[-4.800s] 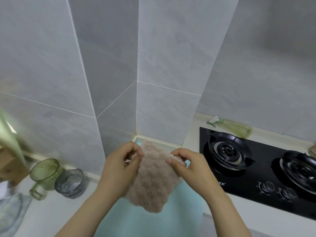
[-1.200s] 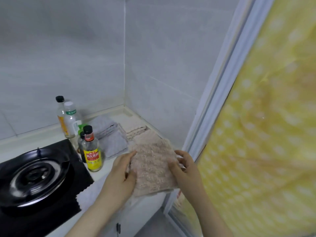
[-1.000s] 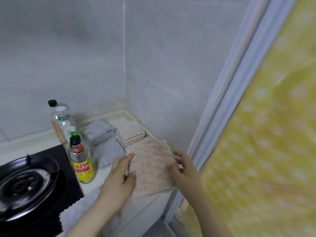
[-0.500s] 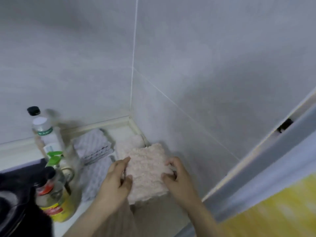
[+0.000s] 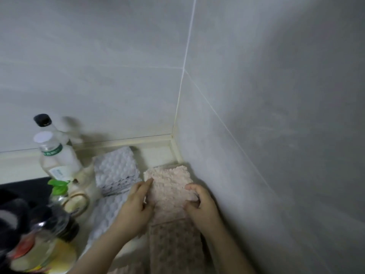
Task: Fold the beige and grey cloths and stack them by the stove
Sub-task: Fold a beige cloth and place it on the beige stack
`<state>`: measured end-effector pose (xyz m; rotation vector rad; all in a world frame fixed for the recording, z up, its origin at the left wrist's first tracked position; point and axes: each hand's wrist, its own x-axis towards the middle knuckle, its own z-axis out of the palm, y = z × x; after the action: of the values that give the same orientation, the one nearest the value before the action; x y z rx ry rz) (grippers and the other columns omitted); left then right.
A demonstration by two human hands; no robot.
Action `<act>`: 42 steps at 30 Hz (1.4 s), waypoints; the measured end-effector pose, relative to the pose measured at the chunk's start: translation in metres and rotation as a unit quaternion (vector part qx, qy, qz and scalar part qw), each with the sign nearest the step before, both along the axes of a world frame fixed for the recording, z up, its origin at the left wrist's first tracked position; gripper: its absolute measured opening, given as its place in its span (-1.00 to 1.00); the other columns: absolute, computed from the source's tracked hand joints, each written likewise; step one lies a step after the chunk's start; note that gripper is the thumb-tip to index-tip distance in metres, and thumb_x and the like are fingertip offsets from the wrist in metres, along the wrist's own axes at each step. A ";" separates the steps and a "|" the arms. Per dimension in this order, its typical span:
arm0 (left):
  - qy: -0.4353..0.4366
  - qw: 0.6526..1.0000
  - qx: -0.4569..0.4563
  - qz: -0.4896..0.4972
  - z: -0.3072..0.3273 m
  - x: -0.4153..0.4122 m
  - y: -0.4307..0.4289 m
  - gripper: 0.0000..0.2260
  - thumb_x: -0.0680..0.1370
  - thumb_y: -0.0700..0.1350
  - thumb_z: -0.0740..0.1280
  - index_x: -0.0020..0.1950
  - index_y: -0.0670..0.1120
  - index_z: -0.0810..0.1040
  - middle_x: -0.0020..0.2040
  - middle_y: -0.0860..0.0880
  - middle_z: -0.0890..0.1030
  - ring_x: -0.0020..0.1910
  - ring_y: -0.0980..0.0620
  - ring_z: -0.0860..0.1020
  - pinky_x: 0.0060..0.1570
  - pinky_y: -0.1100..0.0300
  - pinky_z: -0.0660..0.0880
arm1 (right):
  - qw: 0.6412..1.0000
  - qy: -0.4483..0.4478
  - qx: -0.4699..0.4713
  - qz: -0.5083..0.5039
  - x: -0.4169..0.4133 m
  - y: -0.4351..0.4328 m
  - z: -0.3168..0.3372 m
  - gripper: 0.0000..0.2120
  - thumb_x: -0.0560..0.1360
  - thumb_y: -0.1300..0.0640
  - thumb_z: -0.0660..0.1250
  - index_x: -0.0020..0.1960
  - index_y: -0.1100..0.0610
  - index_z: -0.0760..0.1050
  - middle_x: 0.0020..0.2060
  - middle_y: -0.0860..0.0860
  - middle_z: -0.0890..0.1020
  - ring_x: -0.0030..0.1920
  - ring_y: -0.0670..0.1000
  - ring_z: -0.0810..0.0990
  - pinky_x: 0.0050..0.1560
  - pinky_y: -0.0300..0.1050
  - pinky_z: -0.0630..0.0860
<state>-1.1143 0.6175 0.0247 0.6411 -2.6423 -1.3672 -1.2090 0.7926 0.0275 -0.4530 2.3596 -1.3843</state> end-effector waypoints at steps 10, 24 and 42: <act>-0.059 0.998 0.002 -0.010 -0.034 -0.046 -0.030 -0.41 0.57 -0.18 0.25 0.54 0.03 0.09 0.45 0.06 0.16 -0.11 0.25 0.45 -0.08 0.41 0.34 | 0.999 0.027 0.016 0.012 -0.041 -0.038 -0.034 -0.52 0.45 0.40 0.25 0.23 -0.05 0.42 0.22 -0.14 0.46 0.22 -0.28 0.40 0.17 -0.48 0.37; -0.099 0.994 0.005 0.036 -0.057 -0.057 -0.033 -0.40 0.55 -0.20 0.24 0.54 0.08 0.09 0.44 -0.04 0.22 -0.23 0.04 0.51 -0.23 0.25 0.49 | 0.996 0.045 0.073 0.013 -0.043 -0.048 -0.049 -0.53 0.49 0.32 0.28 0.37 0.05 0.42 0.27 -0.14 0.40 0.33 -0.14 0.39 0.32 -0.30 0.39; 0.073 0.976 0.039 0.203 0.063 0.055 0.018 -0.79 0.55 -0.18 0.31 0.14 0.04 0.52 -0.05 0.17 0.62 -0.12 0.34 0.54 -0.21 0.54 0.41 | 0.993 0.056 -0.080 0.067 0.021 -0.041 0.042 -0.74 0.54 0.22 0.33 0.18 -0.04 0.51 0.09 -0.19 0.59 0.11 -0.22 0.55 0.07 -0.47 0.45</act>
<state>-1.0598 0.6356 0.0876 0.9842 -2.1929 -1.3385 -1.1883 0.7511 0.0696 -0.7374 2.2661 -1.5279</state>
